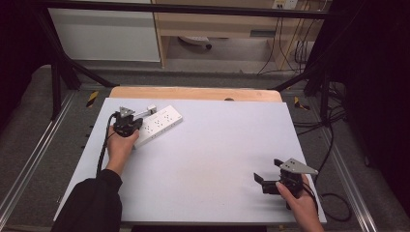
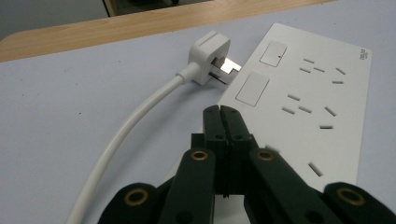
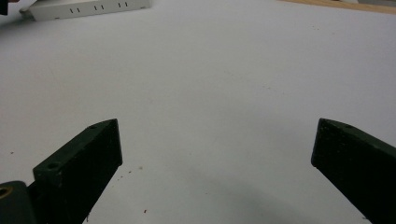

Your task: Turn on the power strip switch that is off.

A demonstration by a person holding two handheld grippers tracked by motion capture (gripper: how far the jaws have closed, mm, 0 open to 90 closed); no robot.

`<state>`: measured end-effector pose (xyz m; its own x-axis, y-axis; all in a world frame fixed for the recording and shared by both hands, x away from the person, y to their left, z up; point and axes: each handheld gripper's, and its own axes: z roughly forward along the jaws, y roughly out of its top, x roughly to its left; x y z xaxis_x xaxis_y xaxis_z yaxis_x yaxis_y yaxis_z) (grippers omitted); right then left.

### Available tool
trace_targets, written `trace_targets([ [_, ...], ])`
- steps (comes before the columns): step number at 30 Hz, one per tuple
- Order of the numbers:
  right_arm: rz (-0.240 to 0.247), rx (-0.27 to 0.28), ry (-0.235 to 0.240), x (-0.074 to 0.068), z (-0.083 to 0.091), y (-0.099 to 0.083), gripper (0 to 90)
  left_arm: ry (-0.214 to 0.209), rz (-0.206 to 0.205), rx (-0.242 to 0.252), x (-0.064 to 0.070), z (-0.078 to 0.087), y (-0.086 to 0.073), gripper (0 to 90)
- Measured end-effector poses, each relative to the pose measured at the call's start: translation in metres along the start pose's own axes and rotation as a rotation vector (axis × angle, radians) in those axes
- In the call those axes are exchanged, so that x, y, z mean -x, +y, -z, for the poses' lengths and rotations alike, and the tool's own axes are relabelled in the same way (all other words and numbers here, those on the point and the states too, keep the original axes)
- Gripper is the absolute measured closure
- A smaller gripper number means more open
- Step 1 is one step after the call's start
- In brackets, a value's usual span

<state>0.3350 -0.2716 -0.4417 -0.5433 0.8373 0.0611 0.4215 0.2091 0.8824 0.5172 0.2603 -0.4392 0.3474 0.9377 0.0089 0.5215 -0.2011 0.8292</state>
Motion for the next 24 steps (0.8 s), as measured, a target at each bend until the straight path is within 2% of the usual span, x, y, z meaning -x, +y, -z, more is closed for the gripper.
trace_targets([
  [3,0.000,0.000,0.000,-0.0002,-0.0001,0.0000,2.4,0.003,-0.009,-0.002,0.0009,0.0000,0.0002,90.0],
  [9,0.000,0.000,0.000,-0.0002,0.0003,0.0000,2.4,-0.011,0.003,0.005,-0.0017,-0.0004,-0.0005,90.0],
  [24,0.001,0.001,0.001,-0.0001,0.0010,0.0001,2.3,-0.011,0.013,0.012,-0.0021,-0.0014,-0.0013,90.0],
])
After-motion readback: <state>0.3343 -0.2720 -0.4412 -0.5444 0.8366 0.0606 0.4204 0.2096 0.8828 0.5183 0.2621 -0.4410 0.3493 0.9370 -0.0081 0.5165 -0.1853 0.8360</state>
